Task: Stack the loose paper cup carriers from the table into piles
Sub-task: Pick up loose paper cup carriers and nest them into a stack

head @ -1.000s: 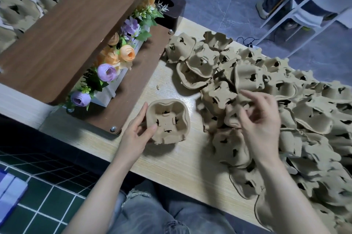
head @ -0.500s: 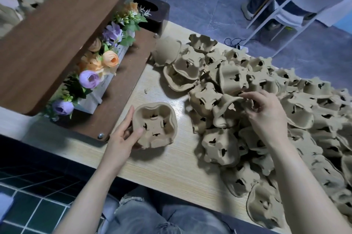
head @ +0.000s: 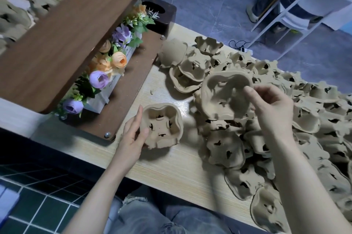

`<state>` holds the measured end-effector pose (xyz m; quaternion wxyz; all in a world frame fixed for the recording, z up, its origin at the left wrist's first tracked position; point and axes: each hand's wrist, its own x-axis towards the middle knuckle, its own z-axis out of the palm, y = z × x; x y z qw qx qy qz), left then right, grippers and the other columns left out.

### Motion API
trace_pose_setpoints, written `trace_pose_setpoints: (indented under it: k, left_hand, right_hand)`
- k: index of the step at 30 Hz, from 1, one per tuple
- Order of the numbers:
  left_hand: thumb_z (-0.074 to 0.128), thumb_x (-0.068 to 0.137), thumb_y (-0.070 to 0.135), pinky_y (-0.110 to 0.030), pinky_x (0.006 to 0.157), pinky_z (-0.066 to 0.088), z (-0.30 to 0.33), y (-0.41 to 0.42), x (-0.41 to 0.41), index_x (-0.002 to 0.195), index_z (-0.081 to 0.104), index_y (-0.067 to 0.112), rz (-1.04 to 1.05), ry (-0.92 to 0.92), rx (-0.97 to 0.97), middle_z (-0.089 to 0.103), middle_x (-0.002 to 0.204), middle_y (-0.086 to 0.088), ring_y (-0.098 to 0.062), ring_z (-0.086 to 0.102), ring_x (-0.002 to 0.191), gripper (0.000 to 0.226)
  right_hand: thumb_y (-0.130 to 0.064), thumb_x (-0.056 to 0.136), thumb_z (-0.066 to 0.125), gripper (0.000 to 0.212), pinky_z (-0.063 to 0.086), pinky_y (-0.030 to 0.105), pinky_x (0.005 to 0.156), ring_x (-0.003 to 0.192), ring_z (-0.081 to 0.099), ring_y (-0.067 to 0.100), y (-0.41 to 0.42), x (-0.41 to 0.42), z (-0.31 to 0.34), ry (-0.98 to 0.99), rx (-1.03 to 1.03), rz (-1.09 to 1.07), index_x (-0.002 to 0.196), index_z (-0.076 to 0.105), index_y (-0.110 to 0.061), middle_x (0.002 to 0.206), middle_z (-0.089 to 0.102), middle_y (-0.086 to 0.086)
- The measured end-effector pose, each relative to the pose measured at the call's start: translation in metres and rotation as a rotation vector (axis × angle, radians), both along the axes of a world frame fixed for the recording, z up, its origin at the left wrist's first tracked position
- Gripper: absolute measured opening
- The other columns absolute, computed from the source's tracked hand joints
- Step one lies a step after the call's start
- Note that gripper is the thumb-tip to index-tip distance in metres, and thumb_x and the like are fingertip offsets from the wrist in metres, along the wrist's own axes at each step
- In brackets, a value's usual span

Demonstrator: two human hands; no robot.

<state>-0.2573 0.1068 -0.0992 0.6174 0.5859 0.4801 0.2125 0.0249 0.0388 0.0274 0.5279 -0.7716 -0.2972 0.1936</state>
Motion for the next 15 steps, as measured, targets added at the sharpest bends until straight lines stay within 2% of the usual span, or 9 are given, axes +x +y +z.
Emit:
trace_pose_setpoints:
  k: [3, 6, 11, 13, 15]
  left_hand:
    - [0.043, 0.103, 0.027, 0.005, 0.092, 0.026, 0.002, -0.002, -0.001, 0.137, 0.031, 0.056, -0.001, -0.009, 0.016, 0.034, 0.14, 0.029, 0.033, 0.029, 0.117, 0.047]
    - [0.044, 0.102, 0.025, 0.009, 0.091, 0.025, 0.004, -0.005, -0.002, 0.136, 0.039, 0.05, 0.016, -0.026, -0.007, 0.036, 0.147, 0.016, 0.03, 0.031, 0.12, 0.042]
    - [0.039, 0.093, 0.043, 0.009, 0.093, 0.023, 0.009, -0.008, -0.002, 0.139, 0.035, 0.046, 0.016, -0.03, -0.017, 0.034, 0.151, 0.012, 0.032, 0.029, 0.119, 0.045]
    - [0.035, 0.096, 0.051, -0.004, 0.108, 0.025, 0.007, -0.008, -0.003, 0.138, 0.035, 0.051, 0.03, -0.069, -0.042, 0.035, 0.151, 0.014, 0.028, 0.031, 0.123, 0.043]
    - [0.035, 0.095, 0.066, -0.033, 0.119, 0.029, 0.004, -0.007, -0.004, 0.136, 0.038, 0.061, 0.067, -0.104, -0.081, 0.038, 0.147, 0.022, 0.017, 0.035, 0.131, 0.041]
  right_hand:
    - [-0.015, 0.086, 0.071, 0.003, 0.034, 0.012, 0.044, 0.042, 0.04, 0.0, 0.003, -0.013, -0.009, 0.245, -0.024, 0.01, 0.084, 0.069, -0.016, 0.052, 0.056, -0.011]
    - [-0.012, 0.086, 0.07, 0.002, 0.029, 0.012, 0.041, 0.043, 0.037, 0.004, 0.006, -0.03, -0.021, 0.381, -0.078, 0.008, 0.088, 0.07, -0.011, 0.058, 0.054, -0.002]
    - [-0.008, 0.086, 0.069, 0.003, 0.036, 0.011, 0.041, 0.044, 0.047, 0.001, 0.007, -0.063, -0.034, 0.511, -0.161, 0.083, 0.089, 0.07, -0.008, 0.059, 0.062, -0.006]
    - [-0.012, 0.086, 0.07, 0.005, 0.037, 0.013, 0.046, 0.049, 0.048, 0.002, 0.009, -0.072, -0.04, 0.504, -0.195, 0.128, 0.09, 0.072, -0.01, 0.064, 0.066, -0.006]
    - [-0.013, 0.087, 0.07, 0.005, 0.036, 0.011, 0.047, 0.05, 0.047, -0.001, 0.013, -0.079, -0.046, 0.491, -0.2, 0.156, 0.09, 0.073, -0.012, 0.068, 0.067, -0.006]
